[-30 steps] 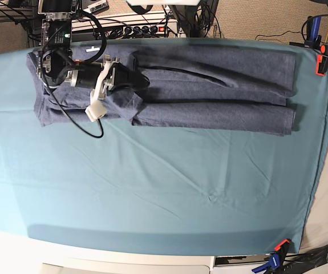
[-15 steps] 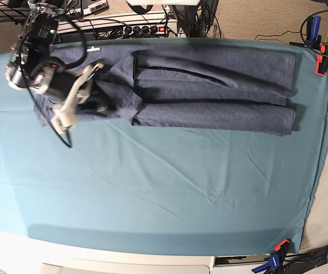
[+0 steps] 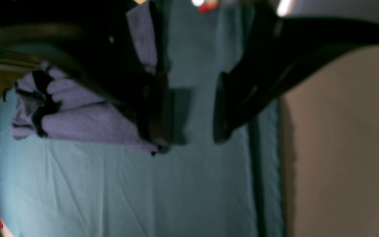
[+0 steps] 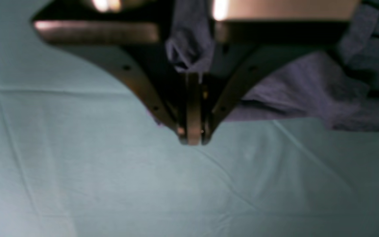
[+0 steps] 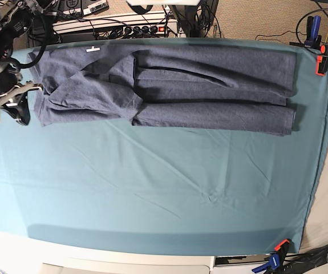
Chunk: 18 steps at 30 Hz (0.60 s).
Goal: Fold the T-shirt properly
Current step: 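Release the sleeve and withdraw the right gripper to the shirt end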
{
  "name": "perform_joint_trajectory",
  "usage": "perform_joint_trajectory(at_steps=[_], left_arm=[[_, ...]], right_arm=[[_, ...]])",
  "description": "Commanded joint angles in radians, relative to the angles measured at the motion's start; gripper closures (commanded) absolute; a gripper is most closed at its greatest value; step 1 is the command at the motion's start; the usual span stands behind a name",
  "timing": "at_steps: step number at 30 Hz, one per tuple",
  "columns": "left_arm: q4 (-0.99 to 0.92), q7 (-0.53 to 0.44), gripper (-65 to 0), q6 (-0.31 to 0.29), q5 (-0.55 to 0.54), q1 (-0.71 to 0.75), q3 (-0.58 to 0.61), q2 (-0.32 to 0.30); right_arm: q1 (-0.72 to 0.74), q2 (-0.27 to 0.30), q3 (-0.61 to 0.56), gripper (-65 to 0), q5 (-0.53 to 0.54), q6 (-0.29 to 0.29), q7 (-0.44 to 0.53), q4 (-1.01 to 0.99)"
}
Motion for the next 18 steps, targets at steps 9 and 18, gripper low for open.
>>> perform_joint_trajectory(at_steps=[9,18], left_arm=[[0.052,0.004,-24.3,-0.005,-0.025,-0.014,0.005,-0.021],[0.090,0.011,-24.3,-0.005,-0.025,-0.002,0.099,-0.009]], right_arm=[[0.006,0.019,-0.034,0.0,0.021,0.001,0.011,0.017],[0.006,0.016,-0.155,0.0,-0.068,0.002,0.053,0.017]])
